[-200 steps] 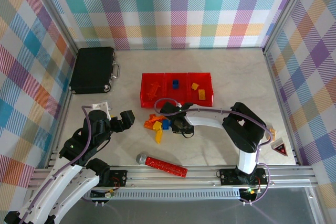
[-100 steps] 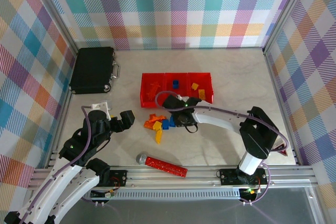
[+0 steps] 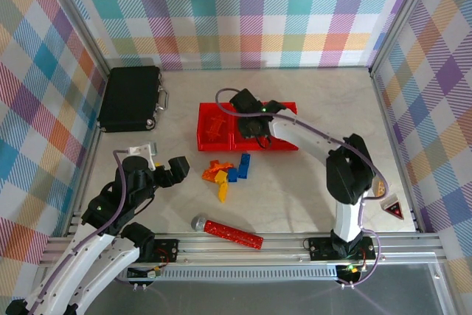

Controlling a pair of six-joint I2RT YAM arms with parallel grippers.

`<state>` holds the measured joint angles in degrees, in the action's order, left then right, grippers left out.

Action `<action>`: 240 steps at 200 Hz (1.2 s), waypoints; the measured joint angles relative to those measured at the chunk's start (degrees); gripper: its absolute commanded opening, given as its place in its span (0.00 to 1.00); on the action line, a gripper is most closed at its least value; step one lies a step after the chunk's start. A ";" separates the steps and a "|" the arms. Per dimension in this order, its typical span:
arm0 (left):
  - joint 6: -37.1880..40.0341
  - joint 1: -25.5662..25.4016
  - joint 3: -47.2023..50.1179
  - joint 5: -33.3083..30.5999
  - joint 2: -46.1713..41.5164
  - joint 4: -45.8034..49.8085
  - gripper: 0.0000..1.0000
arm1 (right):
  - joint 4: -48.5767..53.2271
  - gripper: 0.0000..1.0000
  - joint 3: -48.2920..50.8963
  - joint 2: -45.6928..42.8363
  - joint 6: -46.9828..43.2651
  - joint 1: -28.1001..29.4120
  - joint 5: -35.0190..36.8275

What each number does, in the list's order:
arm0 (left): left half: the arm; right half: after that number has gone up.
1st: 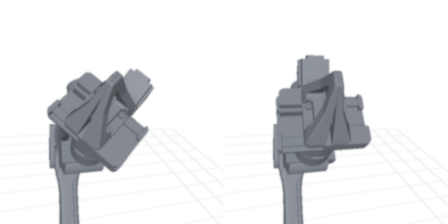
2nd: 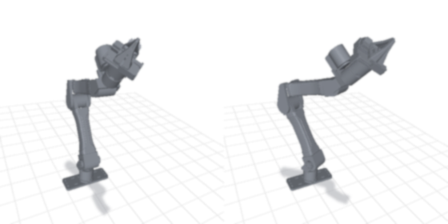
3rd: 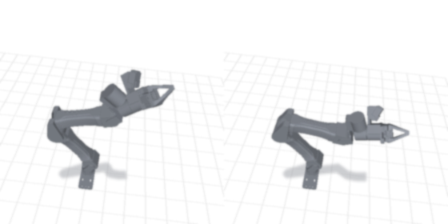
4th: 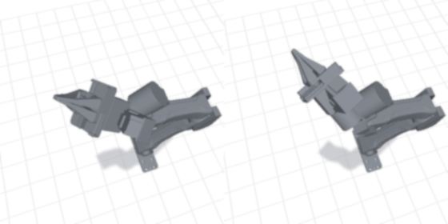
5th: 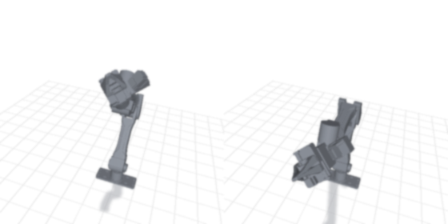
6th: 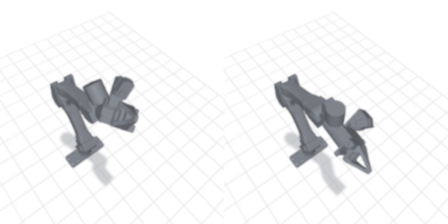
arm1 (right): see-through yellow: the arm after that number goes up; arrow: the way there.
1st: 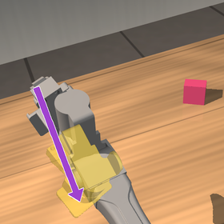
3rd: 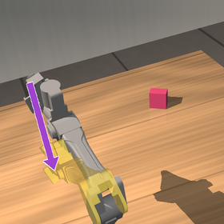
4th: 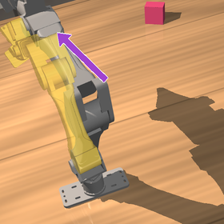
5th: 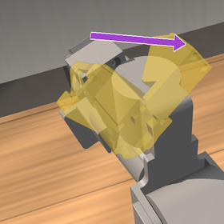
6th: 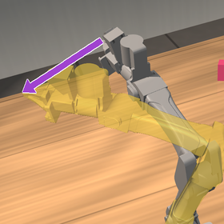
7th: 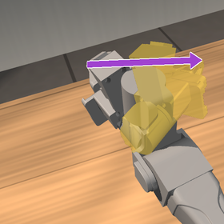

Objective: Sort the legos into containers by color
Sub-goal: Pick up the lego from the center of the table, then place the lego in the container.

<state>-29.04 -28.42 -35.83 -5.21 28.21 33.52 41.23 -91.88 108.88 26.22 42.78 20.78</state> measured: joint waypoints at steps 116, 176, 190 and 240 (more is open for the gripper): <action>-0.11 0.00 -0.04 1.53 -2.03 1.29 0.99 | 0.26 0.54 -9.92 12.26 -5.97 -3.85 -4.39; -0.63 0.00 -0.04 1.29 -1.68 1.20 0.99 | 0.46 0.68 -8.52 10.05 -5.75 -3.85 -4.90; -0.98 0.00 -0.02 1.27 -1.66 0.96 1.00 | 0.55 0.69 -6.38 7.19 -5.18 -3.82 -5.51; -1.86 0.00 0.15 1.31 -1.42 0.83 1.00 | -1.81 0.69 6.43 -7.02 1.11 -3.58 -10.27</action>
<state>-30.89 -28.42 -35.68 -3.90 26.79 34.35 39.42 -85.45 101.86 27.33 39.20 10.50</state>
